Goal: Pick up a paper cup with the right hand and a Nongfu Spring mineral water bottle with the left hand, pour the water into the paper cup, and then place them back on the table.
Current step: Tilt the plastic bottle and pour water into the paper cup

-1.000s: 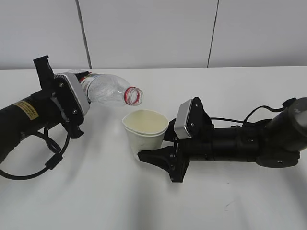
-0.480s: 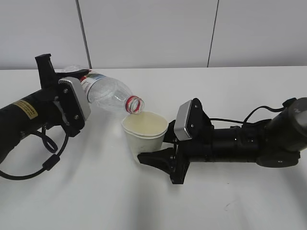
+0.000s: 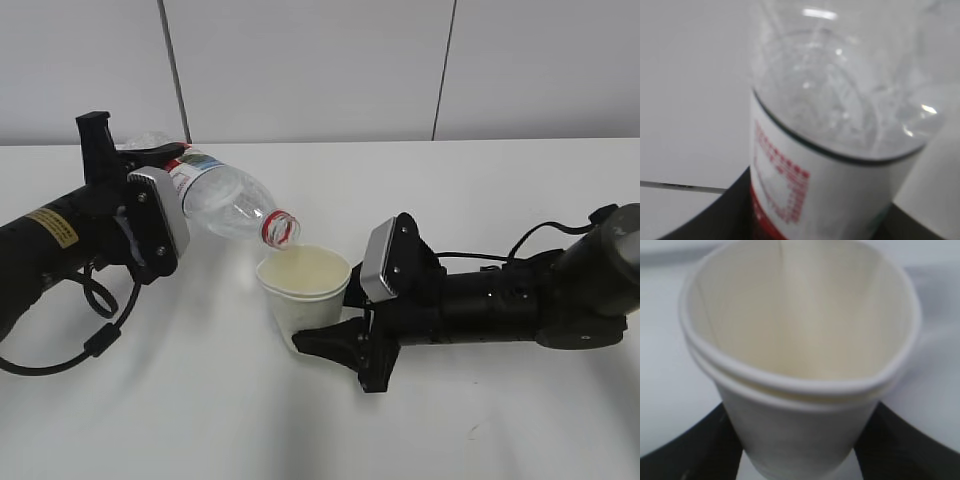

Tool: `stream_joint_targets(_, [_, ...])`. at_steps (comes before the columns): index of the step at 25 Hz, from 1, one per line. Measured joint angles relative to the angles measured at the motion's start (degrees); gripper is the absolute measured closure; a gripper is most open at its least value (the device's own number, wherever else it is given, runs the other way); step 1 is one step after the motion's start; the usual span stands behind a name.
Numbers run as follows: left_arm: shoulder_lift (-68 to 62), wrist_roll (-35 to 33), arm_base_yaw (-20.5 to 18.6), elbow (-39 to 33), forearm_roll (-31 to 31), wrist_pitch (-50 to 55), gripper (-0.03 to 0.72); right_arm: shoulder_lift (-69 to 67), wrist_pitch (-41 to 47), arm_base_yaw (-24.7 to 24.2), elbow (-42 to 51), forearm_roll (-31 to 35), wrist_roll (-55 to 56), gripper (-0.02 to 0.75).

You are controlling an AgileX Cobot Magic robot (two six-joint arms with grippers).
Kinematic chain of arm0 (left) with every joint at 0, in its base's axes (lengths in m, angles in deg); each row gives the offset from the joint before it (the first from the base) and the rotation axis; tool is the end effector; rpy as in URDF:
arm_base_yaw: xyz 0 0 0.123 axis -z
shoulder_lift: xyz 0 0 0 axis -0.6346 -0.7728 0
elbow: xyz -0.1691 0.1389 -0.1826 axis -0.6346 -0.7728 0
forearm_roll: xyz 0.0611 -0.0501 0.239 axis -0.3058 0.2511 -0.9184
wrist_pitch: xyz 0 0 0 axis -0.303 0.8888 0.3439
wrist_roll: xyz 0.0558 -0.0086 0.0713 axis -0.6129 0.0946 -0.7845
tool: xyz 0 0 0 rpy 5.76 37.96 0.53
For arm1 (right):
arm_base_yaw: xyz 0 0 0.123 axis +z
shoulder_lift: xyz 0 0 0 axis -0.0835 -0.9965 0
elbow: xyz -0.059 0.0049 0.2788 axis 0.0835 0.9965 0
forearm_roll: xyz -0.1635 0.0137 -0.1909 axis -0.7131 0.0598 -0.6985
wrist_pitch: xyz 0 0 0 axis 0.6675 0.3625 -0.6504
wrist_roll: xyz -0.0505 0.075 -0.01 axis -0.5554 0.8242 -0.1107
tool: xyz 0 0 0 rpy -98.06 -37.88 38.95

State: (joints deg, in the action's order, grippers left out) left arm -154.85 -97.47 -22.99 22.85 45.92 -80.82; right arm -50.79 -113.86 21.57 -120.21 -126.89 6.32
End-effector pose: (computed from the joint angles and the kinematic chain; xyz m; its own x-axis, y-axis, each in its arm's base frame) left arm 0.3144 -0.1128 0.1524 0.4490 0.8657 -0.2213 0.2036 0.1420 0.9687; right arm 0.3191 0.1649 0.0914 -0.0562 -0.3671 -0.9285 -0.9336 0.3489 -0.0815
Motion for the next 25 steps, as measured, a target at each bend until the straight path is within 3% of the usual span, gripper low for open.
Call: stream_joint_targets(25, [0.0, -6.2, 0.0, 0.0, 0.0, -0.2, 0.374, 0.0, 1.0, 0.0, 0.0, -3.9, 1.2, 0.277])
